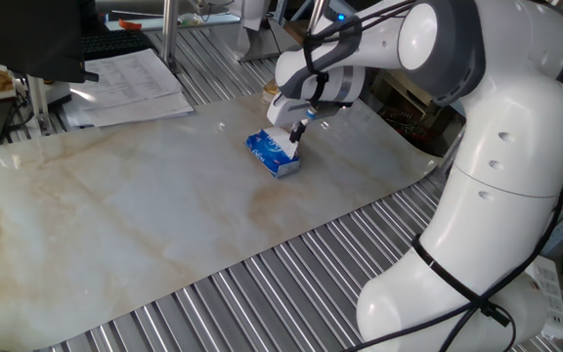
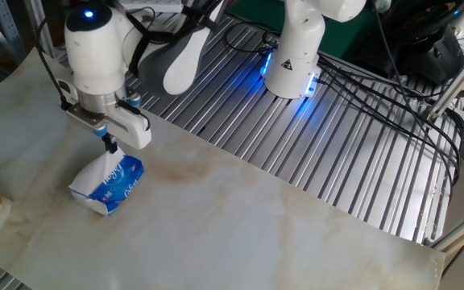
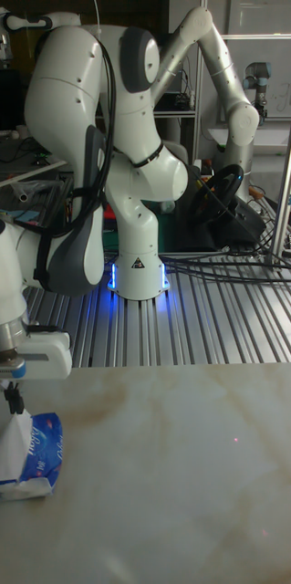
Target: Pull out a napkin
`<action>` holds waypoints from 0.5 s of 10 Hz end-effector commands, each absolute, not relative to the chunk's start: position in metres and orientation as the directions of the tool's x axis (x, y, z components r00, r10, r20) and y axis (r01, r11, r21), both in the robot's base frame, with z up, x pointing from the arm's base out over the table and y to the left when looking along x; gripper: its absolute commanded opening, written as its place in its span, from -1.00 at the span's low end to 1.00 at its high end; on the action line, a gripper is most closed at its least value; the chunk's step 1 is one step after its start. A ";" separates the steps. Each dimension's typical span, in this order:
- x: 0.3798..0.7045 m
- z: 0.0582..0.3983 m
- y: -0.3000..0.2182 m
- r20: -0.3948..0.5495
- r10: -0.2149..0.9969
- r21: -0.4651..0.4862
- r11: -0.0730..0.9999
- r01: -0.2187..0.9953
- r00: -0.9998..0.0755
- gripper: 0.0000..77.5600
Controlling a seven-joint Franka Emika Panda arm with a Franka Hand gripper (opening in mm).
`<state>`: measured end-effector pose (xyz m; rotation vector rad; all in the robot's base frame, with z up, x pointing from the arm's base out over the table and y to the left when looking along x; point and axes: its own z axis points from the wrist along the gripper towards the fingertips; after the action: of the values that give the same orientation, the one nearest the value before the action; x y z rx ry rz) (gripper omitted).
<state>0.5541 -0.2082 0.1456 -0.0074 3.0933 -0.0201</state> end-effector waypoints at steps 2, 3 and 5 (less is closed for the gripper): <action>0.559 0.193 -0.207 -0.051 0.019 -0.012 1.000 0.019 -0.999 -0.96; 0.560 0.202 -0.204 -0.044 0.026 -0.012 1.000 0.027 -0.999 -0.96; 0.562 0.209 -0.199 -0.043 0.039 -0.013 0.999 0.040 -0.998 -0.96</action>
<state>0.5556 -0.2068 0.1678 0.0115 3.0977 -0.0172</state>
